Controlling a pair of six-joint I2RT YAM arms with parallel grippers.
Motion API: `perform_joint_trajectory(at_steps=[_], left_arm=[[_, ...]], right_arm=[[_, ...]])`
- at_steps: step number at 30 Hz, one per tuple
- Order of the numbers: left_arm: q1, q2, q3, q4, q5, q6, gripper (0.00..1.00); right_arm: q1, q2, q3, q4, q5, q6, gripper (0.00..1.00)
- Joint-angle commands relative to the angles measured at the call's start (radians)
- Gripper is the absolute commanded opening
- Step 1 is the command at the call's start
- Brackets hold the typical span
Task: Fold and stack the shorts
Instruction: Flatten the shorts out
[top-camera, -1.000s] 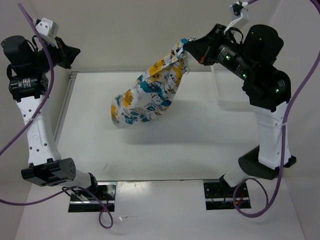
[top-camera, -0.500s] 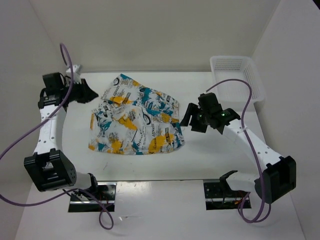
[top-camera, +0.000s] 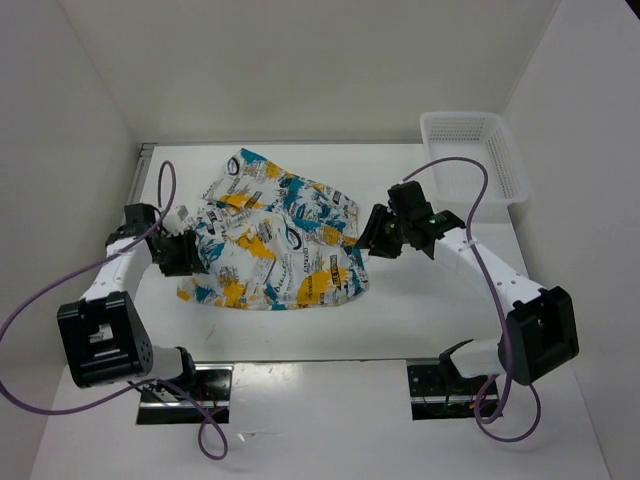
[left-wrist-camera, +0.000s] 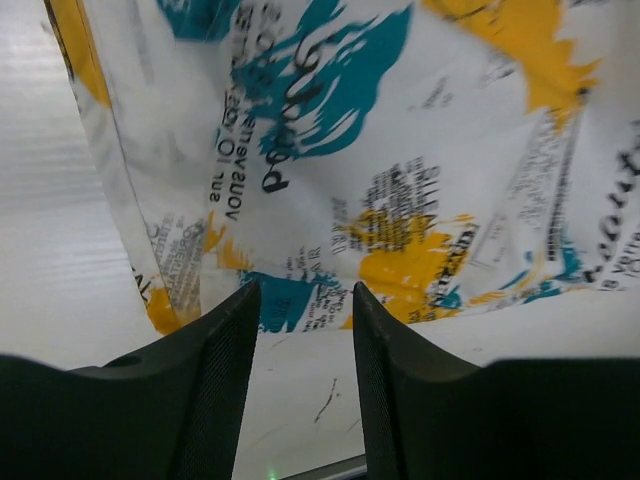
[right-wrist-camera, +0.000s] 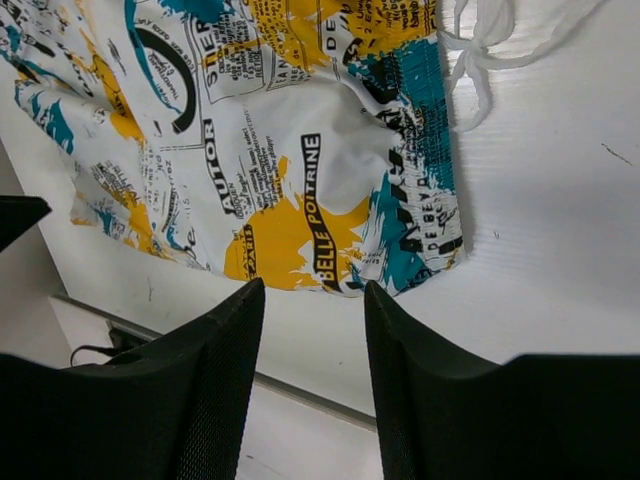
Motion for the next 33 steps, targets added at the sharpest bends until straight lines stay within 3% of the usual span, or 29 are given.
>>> perform_joint_trajectory(at_steps=[1, 4, 9, 14, 17, 19, 21, 24, 28, 33], left_arm=[[-0.009, 0.068, -0.047, 0.087, -0.072, 0.004, 0.5], [-0.035, 0.19, 0.011, 0.098, -0.132, 0.004, 0.51], [-0.055, 0.263, 0.036, 0.095, -0.193, 0.004, 0.53], [-0.073, 0.274, 0.013, 0.095, -0.244, 0.004, 0.54], [-0.083, 0.217, 0.002, 0.104, -0.258, 0.004, 0.6], [-0.083, 0.217, -0.007, 0.104, -0.247, 0.004, 0.54], [-0.083, 0.238, -0.007, 0.104, -0.227, 0.004, 0.31], [-0.083, 0.238, -0.007, 0.104, -0.216, 0.004, 0.12], [-0.083, 0.217, -0.007, 0.094, -0.207, 0.004, 0.0], [-0.083, 0.171, 0.014, 0.052, -0.216, 0.004, 0.0]], right_arm=[[-0.004, 0.026, 0.017, 0.068, -0.014, -0.018, 0.5], [-0.004, 0.05, 0.03, 0.069, -0.023, -0.029, 0.5], [-0.004, 0.051, 0.041, 0.059, -0.023, -0.038, 0.51], [-0.004, 0.051, 0.05, 0.059, -0.014, -0.038, 0.51], [-0.004, 0.051, 0.05, 0.059, -0.014, -0.047, 0.51], [-0.004, 0.051, 0.05, 0.059, -0.014, -0.047, 0.51], [-0.004, 0.06, 0.05, 0.059, -0.014, -0.056, 0.51], [-0.004, 0.06, 0.05, 0.059, -0.014, -0.057, 0.51], [-0.004, 0.06, 0.059, 0.059, -0.014, -0.066, 0.51], [-0.004, 0.06, 0.059, 0.059, -0.014, -0.066, 0.51]])
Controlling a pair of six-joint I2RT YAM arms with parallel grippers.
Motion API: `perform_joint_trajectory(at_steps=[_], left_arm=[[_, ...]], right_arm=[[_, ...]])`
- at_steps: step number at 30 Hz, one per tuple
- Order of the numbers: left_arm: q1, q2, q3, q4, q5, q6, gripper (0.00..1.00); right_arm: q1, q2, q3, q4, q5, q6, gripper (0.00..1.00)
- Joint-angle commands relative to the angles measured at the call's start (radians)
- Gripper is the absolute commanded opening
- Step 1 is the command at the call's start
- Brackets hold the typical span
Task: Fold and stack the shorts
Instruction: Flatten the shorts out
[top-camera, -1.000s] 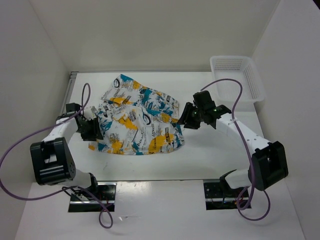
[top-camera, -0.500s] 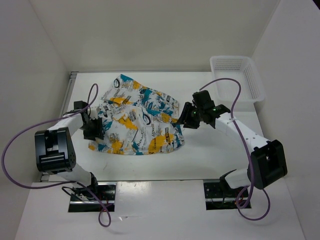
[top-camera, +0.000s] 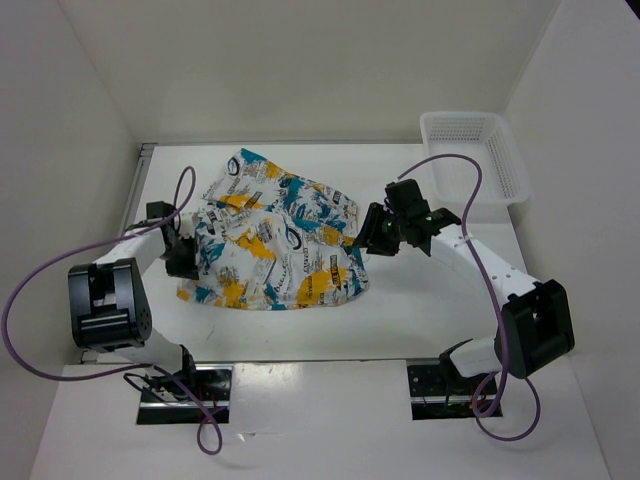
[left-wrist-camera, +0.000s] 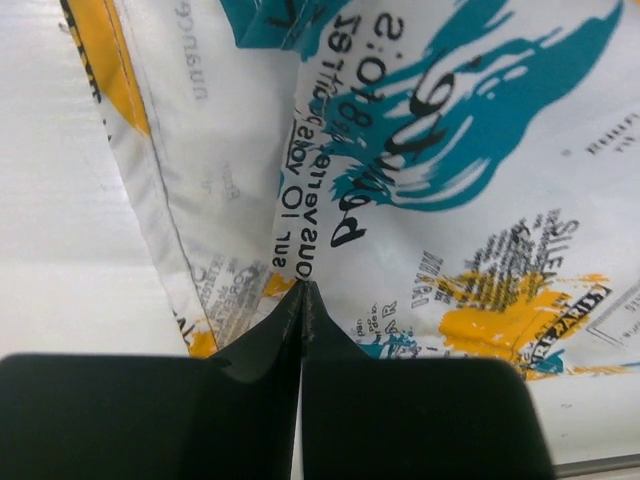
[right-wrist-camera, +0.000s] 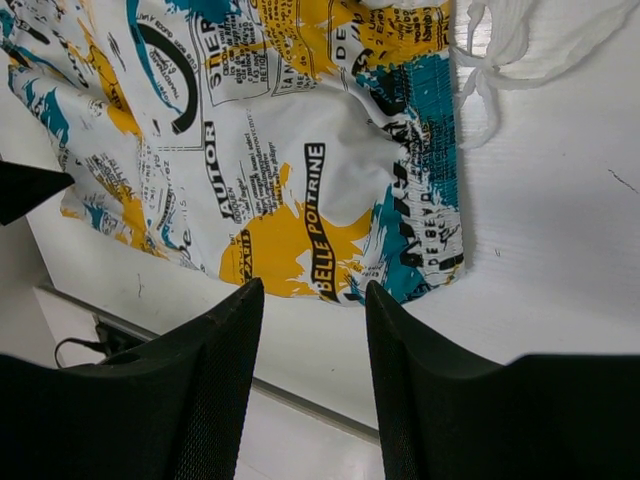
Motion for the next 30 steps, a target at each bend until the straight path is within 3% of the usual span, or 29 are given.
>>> perform_joint_trajectory(at_steps=[1, 12, 16, 20, 24, 30], left_arm=[[-0.003, -0.071, 0.027, -0.049, 0.009, 0.004, 0.0], [-0.003, -0.43, -0.056, -0.269, 0.024, 0.004, 0.0], [-0.003, -0.626, -0.079, -0.384, -0.058, 0.004, 0.0], [-0.003, -0.706, -0.088, -0.429, -0.08, 0.004, 0.0], [-0.003, -0.726, -0.109, -0.418, -0.049, 0.004, 0.0], [-0.003, -0.705, -0.097, -0.406, -0.058, 0.004, 0.0]], right_arm=[[-0.004, 0.008, 0.044, 0.034, 0.006, -0.018, 0.51], [-0.004, -0.001, 0.025, 0.0, 0.015, -0.048, 0.51], [-0.015, -0.001, 0.025, -0.02, 0.015, -0.07, 0.51], [-0.024, 0.02, 0.015, -0.03, -0.02, -0.097, 0.51], [-0.035, 0.081, -0.021, -0.006, -0.109, -0.107, 0.75], [-0.053, 0.124, -0.117, 0.058, -0.221, -0.084, 0.77]])
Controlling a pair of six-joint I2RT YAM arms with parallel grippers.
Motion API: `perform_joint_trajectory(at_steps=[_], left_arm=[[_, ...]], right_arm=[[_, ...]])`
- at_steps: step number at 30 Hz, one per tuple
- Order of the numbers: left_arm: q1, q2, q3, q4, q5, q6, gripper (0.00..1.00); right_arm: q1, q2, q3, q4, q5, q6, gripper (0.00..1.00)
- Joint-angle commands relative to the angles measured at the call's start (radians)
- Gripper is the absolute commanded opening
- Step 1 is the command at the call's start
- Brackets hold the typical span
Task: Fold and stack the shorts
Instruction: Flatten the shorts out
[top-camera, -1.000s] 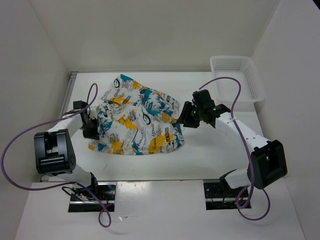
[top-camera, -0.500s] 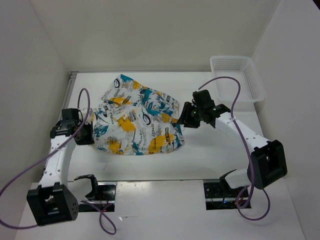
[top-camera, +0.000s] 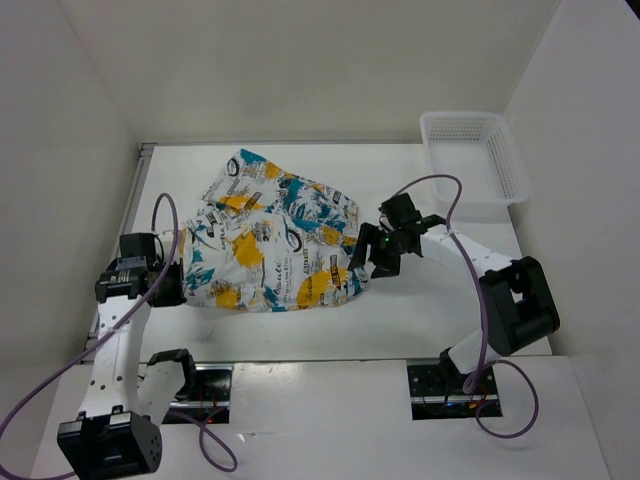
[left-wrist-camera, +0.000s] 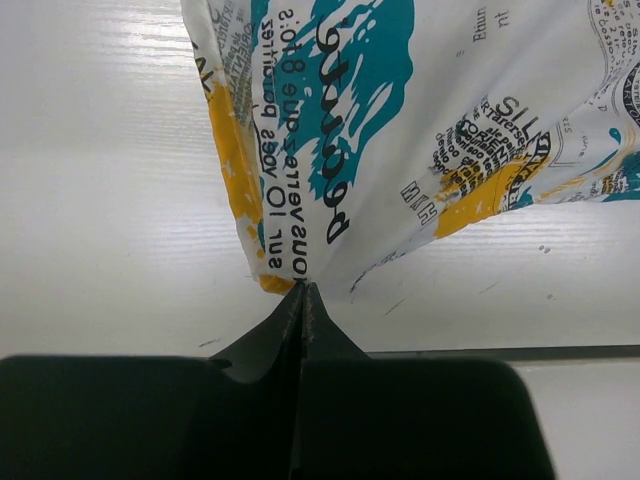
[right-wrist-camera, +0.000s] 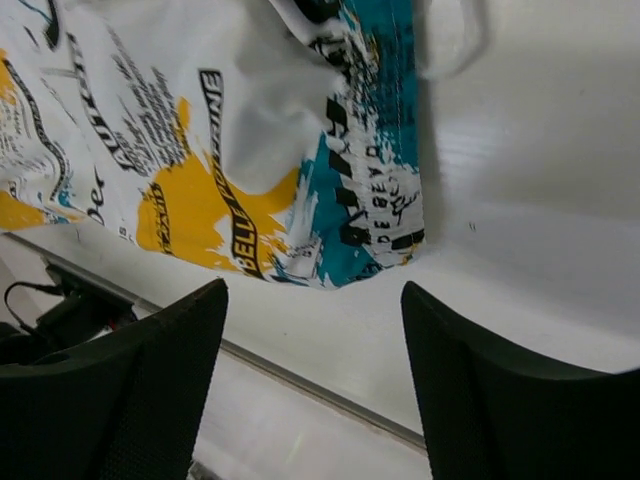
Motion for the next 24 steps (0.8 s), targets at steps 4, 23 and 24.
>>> perform_joint_trajectory(at_steps=[4, 23, 24], left_arm=[[-0.003, 0.009, 0.026, -0.012, -0.018, 0.003, 0.0], [-0.003, 0.018, 0.046, -0.035, -0.009, 0.003, 0.0], [-0.003, 0.018, 0.046, -0.035, -0.009, 0.003, 0.0]], right_arm=[[-0.14, -0.034, -0.2, 0.123, -0.19, 0.035, 0.66], [-0.163, 0.052, -0.386, 0.517, -0.319, 0.323, 0.5], [-0.137, 0.063, -0.375, 0.526, -0.319, 0.341, 0.47]])
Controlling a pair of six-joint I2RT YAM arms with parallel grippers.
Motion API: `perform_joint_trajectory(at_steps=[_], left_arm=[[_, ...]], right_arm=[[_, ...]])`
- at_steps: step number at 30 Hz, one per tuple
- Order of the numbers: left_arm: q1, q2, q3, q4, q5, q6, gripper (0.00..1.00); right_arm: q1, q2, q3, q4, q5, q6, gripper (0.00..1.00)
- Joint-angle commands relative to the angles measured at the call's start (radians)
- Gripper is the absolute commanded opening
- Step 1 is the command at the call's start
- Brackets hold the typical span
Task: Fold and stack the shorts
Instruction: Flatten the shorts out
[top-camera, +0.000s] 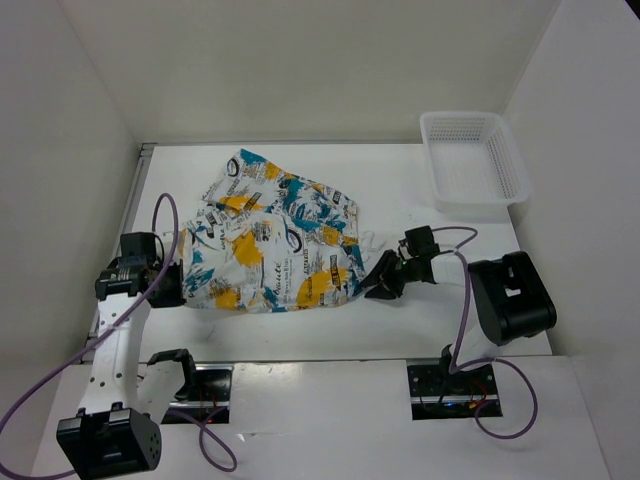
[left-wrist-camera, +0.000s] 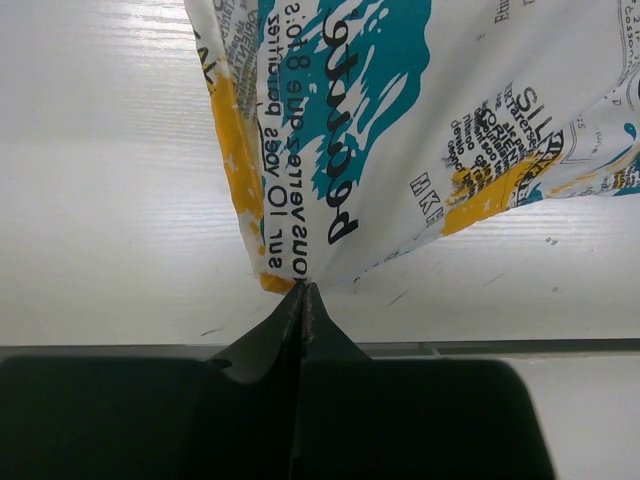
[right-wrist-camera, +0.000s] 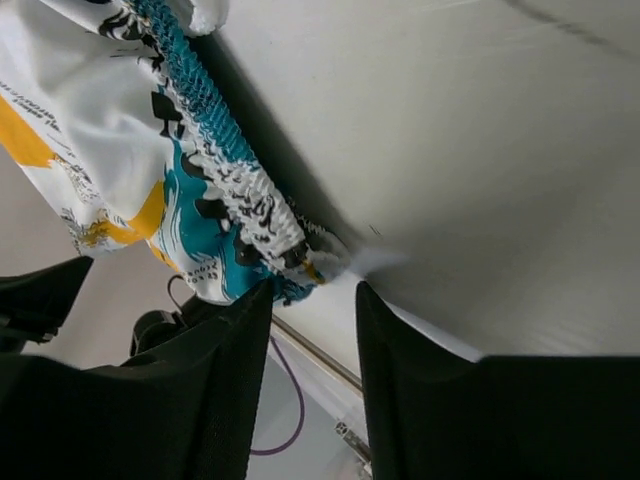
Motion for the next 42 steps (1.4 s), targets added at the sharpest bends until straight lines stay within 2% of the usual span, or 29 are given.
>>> perform_joint_trajectory(at_steps=[1, 2, 5, 6, 8, 13, 14, 16, 18, 20, 22, 24, 25, 28, 29, 30, 33, 36, 39, 42], left_arm=[[-0.003, -0.001, 0.038, -0.012, 0.004, 0.003, 0.0], [-0.003, -0.001, 0.038, -0.003, 0.013, 0.003, 0.0], [-0.003, 0.01, 0.047, 0.028, 0.036, 0.003, 0.0], [-0.003, 0.042, 0.058, 0.058, 0.047, 0.003, 0.0], [-0.003, 0.115, 0.082, 0.124, 0.084, 0.003, 0.0], [0.006, 0.355, 0.281, 0.256, 0.121, 0.003, 0.0], [0.017, 0.443, 0.411, 0.269, 0.15, 0.003, 0.0], [0.029, 0.522, 0.56, 0.278, 0.18, 0.003, 0.0], [0.029, 0.588, 0.761, 0.278, 0.191, 0.003, 0.0], [0.04, 0.599, 0.846, 0.278, 0.214, 0.003, 0.0], [0.067, 0.599, 0.868, 0.278, 0.265, 0.003, 0.0], [0.068, 0.553, 0.805, 0.278, 0.3, 0.003, 0.0], [0.068, 0.497, 0.684, 0.312, 0.311, 0.003, 0.0], [0.068, 0.383, 0.442, 0.374, 0.335, 0.003, 0.0], [0.068, 0.362, 0.284, 0.393, 0.357, 0.003, 0.0], [0.068, 0.343, 0.212, 0.417, 0.374, 0.003, 0.0], [0.068, 0.295, 0.037, 0.474, 0.375, 0.003, 0.0], [0.068, 0.33, 0.024, 0.465, 0.362, 0.003, 0.0], [0.028, 0.406, 0.095, 0.479, 0.377, 0.003, 0.0], [-0.053, 0.617, 0.263, 0.47, 0.371, 0.003, 0.0]], right_arm=[[0.057, 0.048, 0.036, 0.1, 0.013, 0.057, 0.43], [0.068, 0.059, 0.074, 0.112, 0.031, 0.066, 0.34], [0.068, 0.096, 0.183, 0.066, 0.08, 0.043, 0.19], [0.068, 0.105, 0.221, 0.039, 0.094, 0.029, 0.09], [0.068, 0.117, 0.341, -0.029, 0.132, -0.015, 0.02], [-0.003, 0.182, 0.616, -0.147, 0.156, -0.076, 0.0], [-0.014, 0.204, 0.716, -0.167, 0.156, -0.093, 0.0], [-0.029, 0.218, 0.864, -0.236, 0.175, -0.116, 0.0], [-0.041, 0.219, 0.939, -0.291, 0.198, -0.145, 0.0], [-0.052, 0.191, 1.001, -0.325, 0.223, -0.173, 0.0], [-0.063, 0.156, 0.98, -0.347, 0.257, -0.187, 0.0], [-0.063, 0.091, 0.928, -0.357, 0.273, -0.201, 0.0], [-0.063, 0.064, 0.848, -0.357, 0.296, -0.211, 0.0], [-0.073, -0.048, 0.632, -0.344, 0.339, -0.211, 0.0], [-0.073, -0.07, 0.577, -0.344, 0.349, -0.211, 0.0], [-0.084, -0.1, 0.479, -0.331, 0.349, -0.211, 0.0], [-0.084, -0.11, 0.337, -0.295, 0.338, -0.189, 0.0], [-0.084, -0.099, 0.274, -0.285, 0.338, -0.188, 0.0], [-0.084, -0.09, 0.262, -0.285, 0.359, -0.213, 0.0], [-0.084, -0.07, 0.274, -0.285, 0.36, -0.236, 0.0]])
